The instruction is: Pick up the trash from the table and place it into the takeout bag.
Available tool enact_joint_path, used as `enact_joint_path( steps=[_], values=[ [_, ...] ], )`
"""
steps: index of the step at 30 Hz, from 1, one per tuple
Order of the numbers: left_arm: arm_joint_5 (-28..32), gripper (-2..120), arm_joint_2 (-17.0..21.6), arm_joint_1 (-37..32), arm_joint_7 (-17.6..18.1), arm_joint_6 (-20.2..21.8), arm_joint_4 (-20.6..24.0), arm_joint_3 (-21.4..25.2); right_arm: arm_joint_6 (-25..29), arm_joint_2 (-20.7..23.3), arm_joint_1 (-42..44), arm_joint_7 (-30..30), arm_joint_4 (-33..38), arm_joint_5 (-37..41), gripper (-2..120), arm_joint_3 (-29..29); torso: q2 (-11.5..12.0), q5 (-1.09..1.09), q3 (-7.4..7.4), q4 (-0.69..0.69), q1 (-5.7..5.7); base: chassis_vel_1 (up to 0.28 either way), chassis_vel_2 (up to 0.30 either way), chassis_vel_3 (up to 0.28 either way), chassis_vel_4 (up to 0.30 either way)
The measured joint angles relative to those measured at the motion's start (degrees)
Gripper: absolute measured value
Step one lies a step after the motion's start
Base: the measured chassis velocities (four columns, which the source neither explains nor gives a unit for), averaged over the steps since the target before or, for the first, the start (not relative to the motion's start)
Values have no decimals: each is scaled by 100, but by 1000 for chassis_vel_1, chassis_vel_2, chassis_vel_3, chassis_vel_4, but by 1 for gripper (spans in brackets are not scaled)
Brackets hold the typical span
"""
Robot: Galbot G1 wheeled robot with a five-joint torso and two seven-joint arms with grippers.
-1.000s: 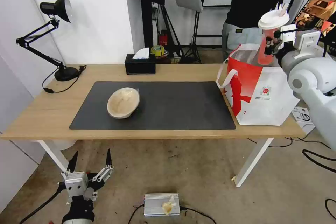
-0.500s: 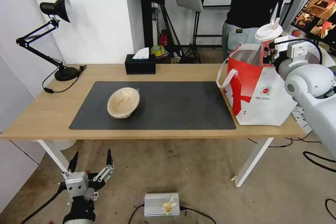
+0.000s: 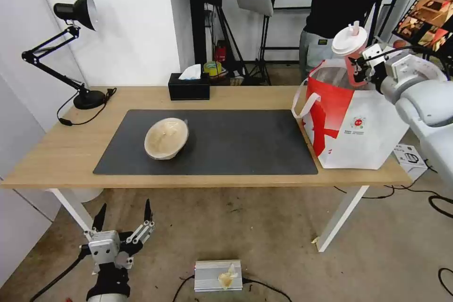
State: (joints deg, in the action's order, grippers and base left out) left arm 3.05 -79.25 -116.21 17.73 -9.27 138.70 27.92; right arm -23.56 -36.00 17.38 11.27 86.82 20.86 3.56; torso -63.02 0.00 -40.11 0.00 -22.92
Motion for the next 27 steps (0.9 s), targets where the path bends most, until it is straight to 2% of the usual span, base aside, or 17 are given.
enact_joint_path(
  steps=[8, 12, 13, 16, 18, 27],
  values=[
    [-5, 100, -5, -38, 0, -9, 18, 1, -15, 49, -65, 178, -43, -14, 1, -30, 0, 0, 0, 0, 0, 0, 0, 0, 0],
    [-38, 100, -6, -41, 7, -94, 13, -10, -178, 73, -512, 851, -430, -228, 1, -393, 1, 4, -1, 1, -1, 0, 0, 0, 0],
    [-41, 100, -12, -33, 8, -101, 6, -19, -198, 95, -692, 1046, -560, -295, 1, -501, 0, -5, 0, 1, 0, 0, 0, 0, 0],
    [-41, 100, -16, -24, 11, -104, 2, -23, -215, 113, -812, 1273, -672, -380, 1, -575, 1, 1, -1, 1, -1, 0, 0, 0, 0],
    [-41, 100, -19, -13, 13, -105, -4, -32, -221, 145, -985, 1658, -824, -537, 1, -660, 0, -1, 0, -1, 0, 0, 0, 0, 0],
    [-36, 100, -24, 11, 22, -106, -21, -36, -222, 137, -1241, 2193, -1089, -780, 1, -801, 1, 0, 0, -1, 0, 0, 0, 0, 0]
  ],
)
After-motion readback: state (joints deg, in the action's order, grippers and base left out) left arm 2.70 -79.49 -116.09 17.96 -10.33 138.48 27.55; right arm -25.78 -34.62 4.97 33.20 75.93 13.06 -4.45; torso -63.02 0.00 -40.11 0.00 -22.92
